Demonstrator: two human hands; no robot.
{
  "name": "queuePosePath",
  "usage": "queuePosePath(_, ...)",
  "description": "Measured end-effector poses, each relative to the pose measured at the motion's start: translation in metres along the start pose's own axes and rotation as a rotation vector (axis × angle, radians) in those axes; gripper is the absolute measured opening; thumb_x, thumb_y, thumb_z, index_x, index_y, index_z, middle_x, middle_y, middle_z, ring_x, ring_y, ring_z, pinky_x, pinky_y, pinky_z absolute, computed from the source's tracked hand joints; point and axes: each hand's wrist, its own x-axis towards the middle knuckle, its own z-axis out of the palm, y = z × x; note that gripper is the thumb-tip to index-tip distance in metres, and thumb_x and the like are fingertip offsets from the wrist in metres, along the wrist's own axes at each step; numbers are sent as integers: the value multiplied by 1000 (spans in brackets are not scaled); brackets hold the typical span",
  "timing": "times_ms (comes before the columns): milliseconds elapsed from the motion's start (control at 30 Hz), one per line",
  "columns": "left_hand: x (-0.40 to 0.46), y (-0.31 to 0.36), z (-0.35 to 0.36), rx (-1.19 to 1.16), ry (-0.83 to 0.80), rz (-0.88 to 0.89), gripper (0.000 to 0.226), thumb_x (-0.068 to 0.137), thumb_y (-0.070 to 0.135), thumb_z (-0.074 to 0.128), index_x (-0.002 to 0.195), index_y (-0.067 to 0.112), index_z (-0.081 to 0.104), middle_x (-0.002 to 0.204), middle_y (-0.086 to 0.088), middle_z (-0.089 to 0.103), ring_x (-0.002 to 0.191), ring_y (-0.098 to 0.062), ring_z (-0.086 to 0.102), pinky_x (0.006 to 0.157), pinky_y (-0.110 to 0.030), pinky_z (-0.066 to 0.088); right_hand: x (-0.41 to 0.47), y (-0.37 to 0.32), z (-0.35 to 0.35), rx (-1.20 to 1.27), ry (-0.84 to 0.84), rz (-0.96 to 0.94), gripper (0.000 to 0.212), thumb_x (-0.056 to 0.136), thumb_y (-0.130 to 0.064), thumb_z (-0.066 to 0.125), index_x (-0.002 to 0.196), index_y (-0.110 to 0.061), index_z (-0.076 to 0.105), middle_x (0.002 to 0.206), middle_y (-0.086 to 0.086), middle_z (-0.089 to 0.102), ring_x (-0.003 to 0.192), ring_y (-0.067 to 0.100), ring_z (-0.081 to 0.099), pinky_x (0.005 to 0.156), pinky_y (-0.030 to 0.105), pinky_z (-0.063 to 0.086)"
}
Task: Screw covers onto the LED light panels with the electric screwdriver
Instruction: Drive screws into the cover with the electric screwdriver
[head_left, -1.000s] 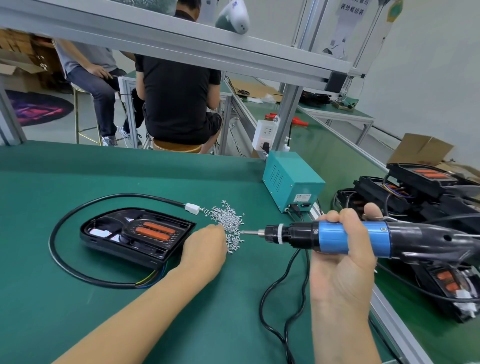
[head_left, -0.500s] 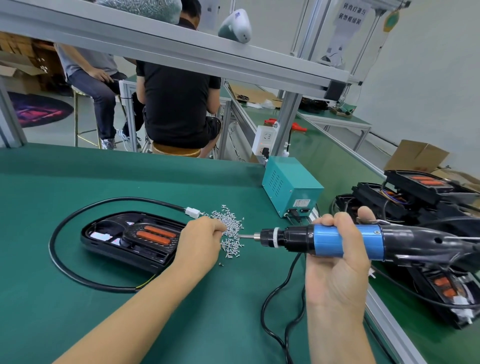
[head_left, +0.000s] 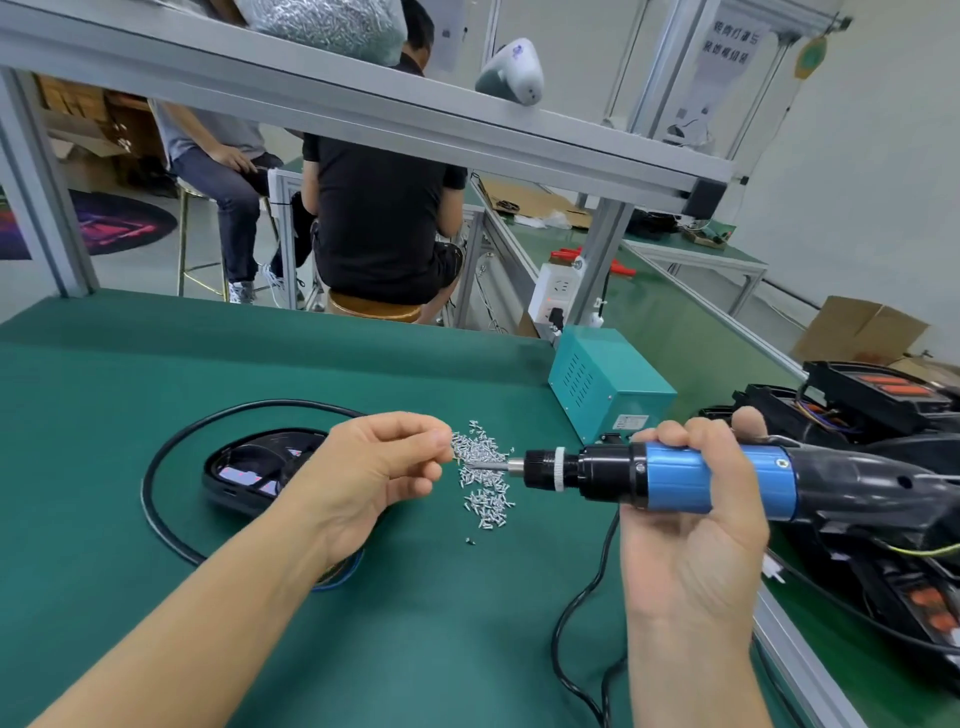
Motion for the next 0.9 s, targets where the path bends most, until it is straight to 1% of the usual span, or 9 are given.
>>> queuePosePath(67,-2,2,-6,-95,20,-47,17,63,11,71,79,3,71,63,-4,65,47,-7,55,44,-15,47,0,2,5,23,-22,9,29,82,-4,60,98,-28,56,70,-8,57,66,8,58,78,25,53)
queuePosePath(167,-4,8,-14,-204,39,-99,13,64,8,69,75,3,75,64,-4,65,47,-7,56,45,-14,49,0,10,15,41,-47,30,28,83,-3,59,98,-27,56,71,-8,56,65,8,58,78,24,53)
queuePosePath(200,-4,9,-17,-234,45,-109,14,65,8,69,76,2,75,65,-5,66,48,-7,57,46,-14,50,0,13,18,44,-54,37,29,83,-3,59,98,-27,56,70,-8,56,65,8,58,77,24,53)
queuePosePath(300,-4,13,-26,-311,57,-130,23,67,6,67,89,-1,71,68,-5,66,51,-7,59,48,-14,51,2,24,30,35,-61,50,29,81,-3,60,98,-26,56,68,-7,56,64,8,58,75,23,53)
queuePosePath(400,-4,16,-36,-339,68,-144,24,67,7,68,90,0,70,68,-4,66,51,-6,60,48,-14,52,4,36,40,24,-53,58,28,84,0,58,94,-26,57,68,-7,56,62,9,58,73,23,53)
queuePosePath(567,-2,20,-50,-367,96,-185,13,67,10,69,79,6,66,65,-3,66,47,-6,58,44,-14,50,7,55,53,24,-65,96,30,90,4,54,94,-26,59,69,-7,57,61,9,59,72,24,53)
queuePosePath(700,-1,22,-59,-393,75,-218,6,65,11,71,68,6,72,66,-3,64,48,-6,58,44,-14,50,7,68,61,19,-71,115,31,90,5,54,99,-25,56,69,-6,58,61,9,59,73,23,52)
queuePosePath(900,0,23,-62,-410,60,-227,8,63,15,73,62,7,74,64,-3,63,49,-5,56,44,-13,49,7,75,63,32,-58,138,31,85,3,58,98,-24,57,70,-5,58,61,9,59,70,23,53)
